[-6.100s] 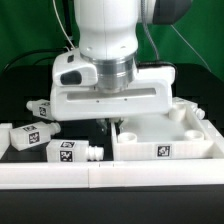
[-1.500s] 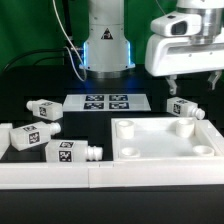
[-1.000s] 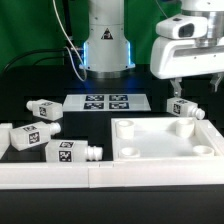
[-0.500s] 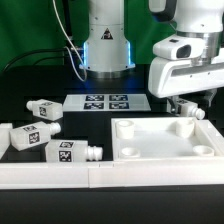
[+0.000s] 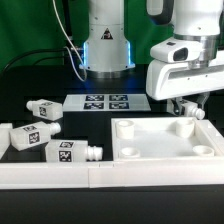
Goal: Assemble one leg
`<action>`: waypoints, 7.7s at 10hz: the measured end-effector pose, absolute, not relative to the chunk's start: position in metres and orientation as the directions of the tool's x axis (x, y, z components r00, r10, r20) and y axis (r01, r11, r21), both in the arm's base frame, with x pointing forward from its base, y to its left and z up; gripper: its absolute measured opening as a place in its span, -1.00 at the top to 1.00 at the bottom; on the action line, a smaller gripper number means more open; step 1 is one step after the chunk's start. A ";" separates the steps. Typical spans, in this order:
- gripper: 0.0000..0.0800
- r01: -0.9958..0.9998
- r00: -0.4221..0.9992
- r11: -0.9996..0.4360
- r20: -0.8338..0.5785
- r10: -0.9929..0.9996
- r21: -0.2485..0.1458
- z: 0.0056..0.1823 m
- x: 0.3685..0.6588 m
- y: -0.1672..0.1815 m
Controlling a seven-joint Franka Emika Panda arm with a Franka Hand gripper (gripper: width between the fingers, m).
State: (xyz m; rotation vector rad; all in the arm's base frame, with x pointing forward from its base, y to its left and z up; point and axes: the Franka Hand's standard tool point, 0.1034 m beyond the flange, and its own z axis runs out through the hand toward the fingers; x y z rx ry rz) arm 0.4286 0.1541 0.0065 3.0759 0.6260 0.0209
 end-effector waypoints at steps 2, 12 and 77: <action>0.29 0.391 0.920 -0.920 0.013 0.391 0.005 0.007 0.429 0.154; 0.29 0.937 0.348 -0.348 -0.028 0.937 0.015 0.009 0.439 0.108; -0.62 -0.624 0.466 -0.781 -0.798 -0.383 0.011 0.044 0.453 0.060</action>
Offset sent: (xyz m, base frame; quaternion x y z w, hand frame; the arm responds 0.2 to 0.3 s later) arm 0.0000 0.0000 0.0000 0.0000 0.0000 0.0000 1.0000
